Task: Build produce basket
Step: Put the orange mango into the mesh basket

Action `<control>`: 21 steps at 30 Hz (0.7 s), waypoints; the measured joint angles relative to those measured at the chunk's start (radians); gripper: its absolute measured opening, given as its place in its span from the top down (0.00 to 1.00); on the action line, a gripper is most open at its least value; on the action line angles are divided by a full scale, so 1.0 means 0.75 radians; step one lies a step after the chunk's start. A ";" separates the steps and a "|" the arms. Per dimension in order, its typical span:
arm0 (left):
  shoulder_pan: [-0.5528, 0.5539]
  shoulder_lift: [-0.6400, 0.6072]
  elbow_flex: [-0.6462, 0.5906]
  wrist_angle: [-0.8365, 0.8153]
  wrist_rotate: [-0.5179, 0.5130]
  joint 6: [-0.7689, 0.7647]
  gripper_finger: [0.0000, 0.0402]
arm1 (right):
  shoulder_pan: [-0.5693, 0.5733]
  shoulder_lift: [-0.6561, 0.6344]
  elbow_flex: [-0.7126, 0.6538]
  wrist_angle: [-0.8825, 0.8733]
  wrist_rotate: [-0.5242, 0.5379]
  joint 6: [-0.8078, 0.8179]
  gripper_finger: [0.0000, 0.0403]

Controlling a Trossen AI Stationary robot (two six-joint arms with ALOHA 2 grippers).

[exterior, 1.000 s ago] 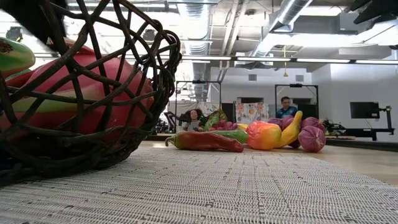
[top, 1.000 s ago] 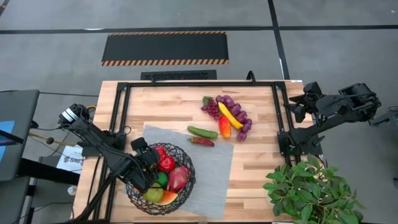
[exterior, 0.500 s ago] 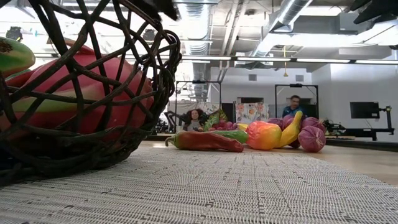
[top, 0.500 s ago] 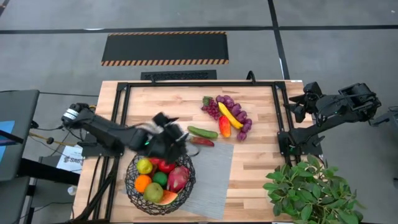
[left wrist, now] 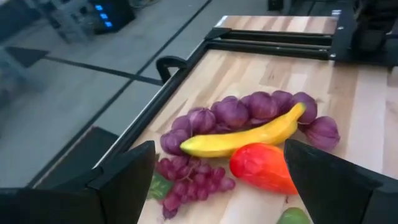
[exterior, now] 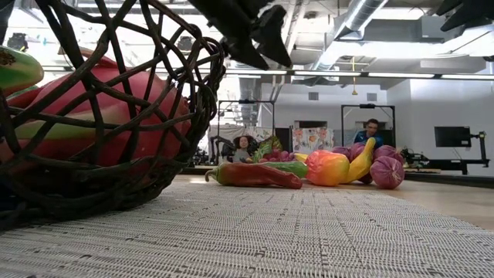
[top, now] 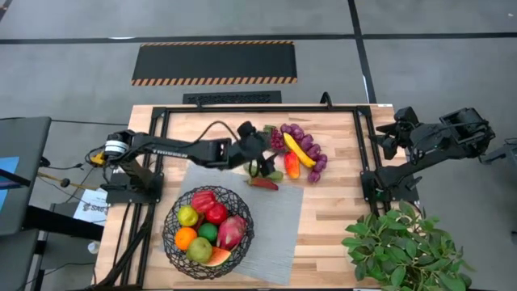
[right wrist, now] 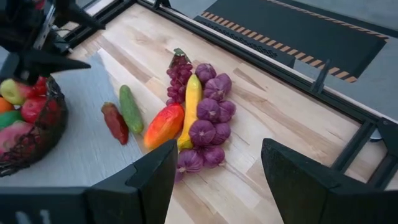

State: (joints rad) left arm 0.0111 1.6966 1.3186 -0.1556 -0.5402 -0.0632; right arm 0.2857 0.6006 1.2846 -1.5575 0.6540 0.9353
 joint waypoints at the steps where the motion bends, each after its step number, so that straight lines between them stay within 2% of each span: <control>1: 0.024 0.000 0.000 0.006 0.038 0.017 0.15 | 0.000 0.000 0.000 -0.009 0.002 0.000 0.37; 13: 0.215 0.008 0.000 0.090 0.348 0.098 0.15 | 0.000 0.000 0.000 -0.014 0.070 -0.001 0.37; 21: 0.278 0.009 0.000 0.183 0.417 0.101 0.15 | 0.000 0.000 0.000 -0.008 0.071 -0.001 0.37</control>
State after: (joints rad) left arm 0.2198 1.7035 1.3186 -0.0181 -0.2277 0.0123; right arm 0.2856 0.6006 1.2846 -1.5632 0.7071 0.9348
